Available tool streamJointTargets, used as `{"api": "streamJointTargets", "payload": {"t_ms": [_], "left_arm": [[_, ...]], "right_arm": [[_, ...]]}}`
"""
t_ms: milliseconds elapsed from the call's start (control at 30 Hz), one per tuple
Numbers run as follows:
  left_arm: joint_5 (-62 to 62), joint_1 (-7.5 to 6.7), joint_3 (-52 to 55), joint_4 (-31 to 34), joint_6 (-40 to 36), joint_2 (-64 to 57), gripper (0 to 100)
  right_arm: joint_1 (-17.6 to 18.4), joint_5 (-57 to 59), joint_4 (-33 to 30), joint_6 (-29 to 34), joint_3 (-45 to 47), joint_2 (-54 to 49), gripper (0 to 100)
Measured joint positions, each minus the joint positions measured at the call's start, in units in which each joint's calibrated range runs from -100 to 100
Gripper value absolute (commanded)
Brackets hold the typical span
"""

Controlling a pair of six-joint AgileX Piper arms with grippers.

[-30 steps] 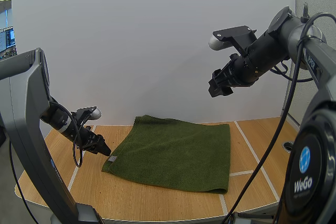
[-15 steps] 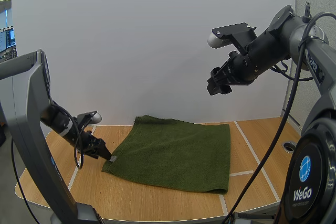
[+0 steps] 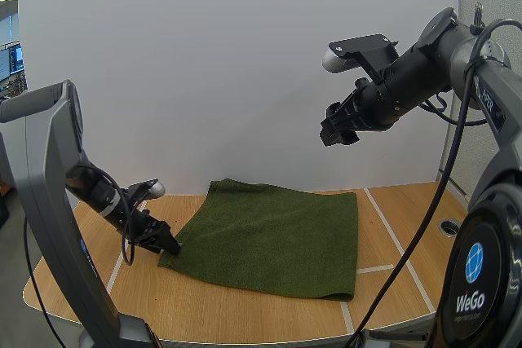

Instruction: Fold the towel

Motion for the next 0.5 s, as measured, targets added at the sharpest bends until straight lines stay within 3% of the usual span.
{"api": "streamJointTargets", "payload": {"t_ms": [100,500], "left_arm": [[0.0,-1.33,0.0,-0.12,-0.2,0.0,86],[-0.03,-1.51,0.0,-0.21,-0.4,0.0,86]], "right_arm": [[0.0,0.0,0.04,0.0,0.0,0.0,100],[0.0,0.0,0.04,0.0,0.0,0.0,100]]}}
